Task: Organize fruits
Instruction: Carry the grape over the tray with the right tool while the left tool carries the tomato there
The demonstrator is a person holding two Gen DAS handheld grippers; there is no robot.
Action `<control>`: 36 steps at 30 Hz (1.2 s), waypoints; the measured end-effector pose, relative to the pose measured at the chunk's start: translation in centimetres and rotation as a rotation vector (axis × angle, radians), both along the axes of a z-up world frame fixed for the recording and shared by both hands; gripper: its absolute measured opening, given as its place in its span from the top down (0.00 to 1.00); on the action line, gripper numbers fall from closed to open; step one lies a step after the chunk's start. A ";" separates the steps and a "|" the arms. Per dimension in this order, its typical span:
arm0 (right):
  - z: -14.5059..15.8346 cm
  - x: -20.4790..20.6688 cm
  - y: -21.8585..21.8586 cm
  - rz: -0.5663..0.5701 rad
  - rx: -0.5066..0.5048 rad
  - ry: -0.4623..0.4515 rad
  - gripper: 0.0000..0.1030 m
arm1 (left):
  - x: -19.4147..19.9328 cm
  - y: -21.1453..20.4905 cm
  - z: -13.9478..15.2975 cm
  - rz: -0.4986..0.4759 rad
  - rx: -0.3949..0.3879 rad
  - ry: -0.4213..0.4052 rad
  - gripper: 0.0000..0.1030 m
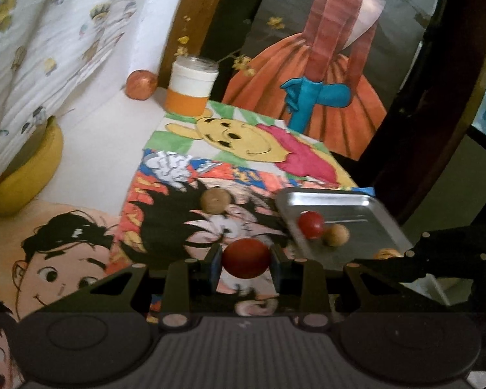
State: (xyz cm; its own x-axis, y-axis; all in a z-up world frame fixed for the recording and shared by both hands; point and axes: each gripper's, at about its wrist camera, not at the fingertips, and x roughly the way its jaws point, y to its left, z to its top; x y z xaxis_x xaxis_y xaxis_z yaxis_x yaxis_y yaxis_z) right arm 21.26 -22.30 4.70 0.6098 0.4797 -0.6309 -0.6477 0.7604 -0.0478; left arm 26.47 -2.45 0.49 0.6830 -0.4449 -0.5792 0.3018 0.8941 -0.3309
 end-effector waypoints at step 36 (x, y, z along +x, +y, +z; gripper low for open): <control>-3.5 -10.1 -15.4 -0.329 0.123 -0.053 0.73 | -6.6 -13.4 0.7 -0.252 0.054 0.025 0.67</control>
